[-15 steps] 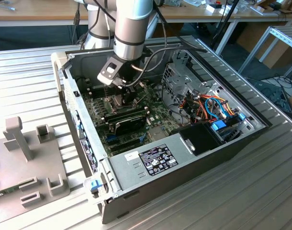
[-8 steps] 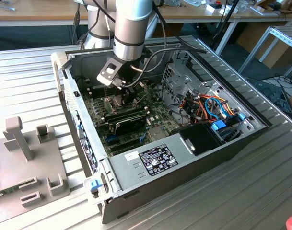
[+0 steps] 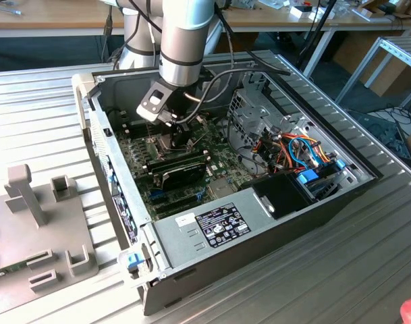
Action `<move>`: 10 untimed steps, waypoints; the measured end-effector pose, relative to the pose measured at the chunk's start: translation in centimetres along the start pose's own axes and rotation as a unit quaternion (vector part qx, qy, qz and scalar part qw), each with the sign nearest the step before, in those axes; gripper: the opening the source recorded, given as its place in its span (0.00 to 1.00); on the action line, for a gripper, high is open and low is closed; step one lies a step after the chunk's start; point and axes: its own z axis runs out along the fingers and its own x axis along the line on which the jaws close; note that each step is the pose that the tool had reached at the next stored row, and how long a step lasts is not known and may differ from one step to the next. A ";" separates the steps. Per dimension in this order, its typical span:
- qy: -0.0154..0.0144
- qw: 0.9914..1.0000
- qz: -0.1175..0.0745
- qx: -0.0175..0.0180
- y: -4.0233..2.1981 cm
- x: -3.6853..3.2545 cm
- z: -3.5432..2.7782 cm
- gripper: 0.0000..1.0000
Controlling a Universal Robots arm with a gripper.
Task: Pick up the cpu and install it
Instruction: 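Place the cpu into insertion slot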
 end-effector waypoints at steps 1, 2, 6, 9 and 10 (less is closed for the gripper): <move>0.000 1.000 0.000 0.000 0.07 0.00 0.01 0.55; 0.000 1.000 0.000 0.000 0.09 0.00 0.01 0.55; 0.000 1.000 0.000 0.003 0.10 0.00 0.02 0.55; 0.000 1.000 0.000 0.006 0.09 -0.01 0.02 0.55; 0.000 1.000 0.000 0.006 0.09 -0.01 0.02 0.55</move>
